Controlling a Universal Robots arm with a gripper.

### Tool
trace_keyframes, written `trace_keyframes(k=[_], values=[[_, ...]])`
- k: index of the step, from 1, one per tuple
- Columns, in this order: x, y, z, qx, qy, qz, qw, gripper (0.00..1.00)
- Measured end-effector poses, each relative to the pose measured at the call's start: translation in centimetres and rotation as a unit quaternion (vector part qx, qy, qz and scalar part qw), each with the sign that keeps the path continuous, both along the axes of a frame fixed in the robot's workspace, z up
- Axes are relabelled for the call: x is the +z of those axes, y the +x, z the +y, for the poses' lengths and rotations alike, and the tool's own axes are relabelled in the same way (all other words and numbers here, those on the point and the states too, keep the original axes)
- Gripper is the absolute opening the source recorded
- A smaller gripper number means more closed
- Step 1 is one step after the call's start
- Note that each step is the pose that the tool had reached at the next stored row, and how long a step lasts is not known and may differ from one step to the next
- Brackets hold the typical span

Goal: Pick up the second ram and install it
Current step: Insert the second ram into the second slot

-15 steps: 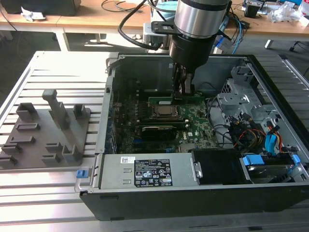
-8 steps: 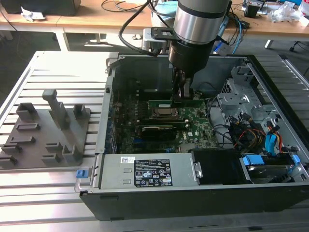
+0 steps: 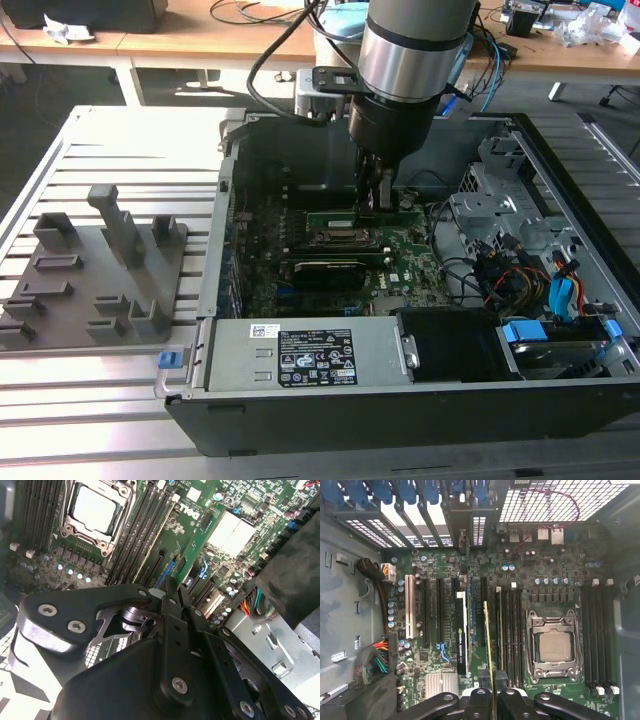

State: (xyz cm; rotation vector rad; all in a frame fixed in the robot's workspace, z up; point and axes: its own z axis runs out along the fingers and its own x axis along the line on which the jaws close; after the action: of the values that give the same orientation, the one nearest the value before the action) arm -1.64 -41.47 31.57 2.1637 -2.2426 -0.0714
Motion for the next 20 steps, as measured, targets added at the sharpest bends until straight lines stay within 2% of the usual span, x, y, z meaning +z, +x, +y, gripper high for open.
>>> trace_keyframes(k=[6, 14, 20], values=[[-0.65, 0.0, 0.00, 0.000, 0.0000, 0.0000, 1.0000, 0.14], [-0.91, 0.0, 0.00, 0.000, -0.0001, 0.0000, 1.0000, 0.14], [-1.38, 0.0, 0.00, 0.000, 0.0000, 0.0000, 1.0000, 0.14]])
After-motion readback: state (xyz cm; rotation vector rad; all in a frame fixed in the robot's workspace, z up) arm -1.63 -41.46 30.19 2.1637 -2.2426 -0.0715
